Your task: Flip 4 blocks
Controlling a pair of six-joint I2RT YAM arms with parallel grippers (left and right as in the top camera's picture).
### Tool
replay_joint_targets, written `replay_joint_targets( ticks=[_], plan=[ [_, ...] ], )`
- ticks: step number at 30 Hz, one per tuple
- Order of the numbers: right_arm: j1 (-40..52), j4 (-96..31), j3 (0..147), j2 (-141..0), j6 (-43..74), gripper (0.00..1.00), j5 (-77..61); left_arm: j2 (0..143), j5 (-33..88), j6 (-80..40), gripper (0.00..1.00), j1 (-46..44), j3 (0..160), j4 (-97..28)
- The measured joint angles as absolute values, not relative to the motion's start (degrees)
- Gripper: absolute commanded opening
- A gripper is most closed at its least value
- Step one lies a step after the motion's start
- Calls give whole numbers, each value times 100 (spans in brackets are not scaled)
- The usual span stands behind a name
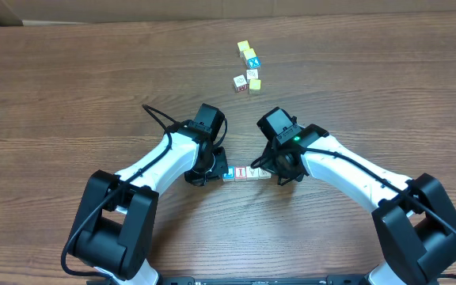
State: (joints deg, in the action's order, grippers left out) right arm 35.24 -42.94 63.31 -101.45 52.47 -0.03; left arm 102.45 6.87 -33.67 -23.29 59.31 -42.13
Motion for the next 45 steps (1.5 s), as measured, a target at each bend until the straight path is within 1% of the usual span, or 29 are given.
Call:
replay_joint_targets(
  ticks=[8,14,17,18,29,32,34,45],
  plan=[
    [3546,-4259,6331,-10145,5249,4,113,10230,687,-3183,4,-2311,5964,-4217],
    [3546,-4257,6331,-10145,5247,4,161,9843,685,-3131,4,-2231,5996,-4322],
    [3546,-4254,6331,-10145,5247,5,183,9758,687,-3131,4,-2231,6053,-4473],
    [3546,-4252,6331,-10145,5247,8,196,9754,685,-3131,5,-2231,6058,-4550],
    [3546,-4268,6331,-10145,5247,8,309,9754,685,-3131,4,-2231,6058,-4713],
    [3546,-4281,6331,-10145,5247,7,322,9754,685,-3131,4,-2231,6058,-4716],
    [3544,-4298,6331,-10145,5245,4,325,9754,685,-3131,4,-2231,6058,-4718],
    [3546,-4075,6060,-10145,5339,4,325,9754,644,-3131,4,-2233,6058,-4740]
  ],
)
